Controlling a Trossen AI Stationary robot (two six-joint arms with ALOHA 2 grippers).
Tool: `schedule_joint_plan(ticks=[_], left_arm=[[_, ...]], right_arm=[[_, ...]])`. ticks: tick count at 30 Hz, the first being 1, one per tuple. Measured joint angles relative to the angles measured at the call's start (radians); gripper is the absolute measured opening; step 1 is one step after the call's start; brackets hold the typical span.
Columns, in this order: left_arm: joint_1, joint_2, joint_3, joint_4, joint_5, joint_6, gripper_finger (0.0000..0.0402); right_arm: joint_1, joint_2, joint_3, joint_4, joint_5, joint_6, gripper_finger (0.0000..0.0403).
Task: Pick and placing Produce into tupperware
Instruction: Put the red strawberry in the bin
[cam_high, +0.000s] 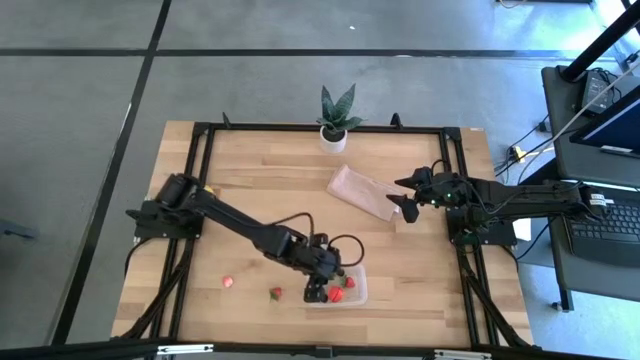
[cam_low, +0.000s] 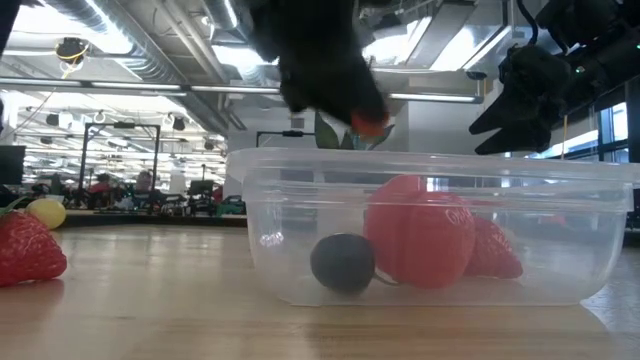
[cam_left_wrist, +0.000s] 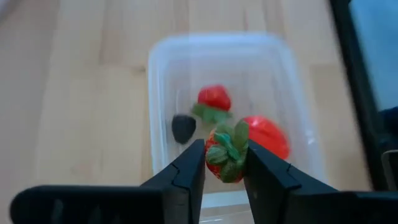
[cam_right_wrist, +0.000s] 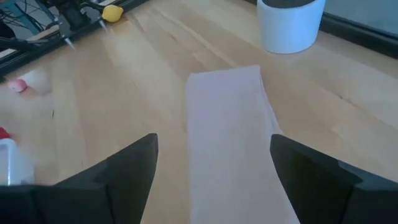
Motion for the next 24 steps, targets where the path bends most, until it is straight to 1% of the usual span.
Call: schedule_joint_plan(ticks=[3, 7, 12, 15, 24], left_arm=[[0.001, 0.033, 0.000, -0.002, 0.006, -0.022, 0.0074], [0.001, 0.070, 0.000, -0.004, 0.050, -0.043, 0.0074], [0.001, 0.084, 0.001, -0.011, 0.058, -0.073, 0.0110], [0.001, 0.085, 0.001, -0.020, 0.058, -0.073, 0.0121], [0.001, 0.085, 0.001, -0.018, 0.050, -0.073, 0.0106]], right_arm=[[0.000, 0.000, 0.000, 0.000, -0.004, 0.005, 0.0312], [0.000, 0.000, 0.000, 0.000, -0.024, 0.005, 0.0312], [0.000, 0.000, 0.000, 0.000, -0.025, 0.004, 0.0312], [0.000, 0.000, 0.000, 0.000, -0.025, 0.004, 0.0312], [0.000, 0.000, 0.000, -0.001, -0.024, 0.000, 0.0312]])
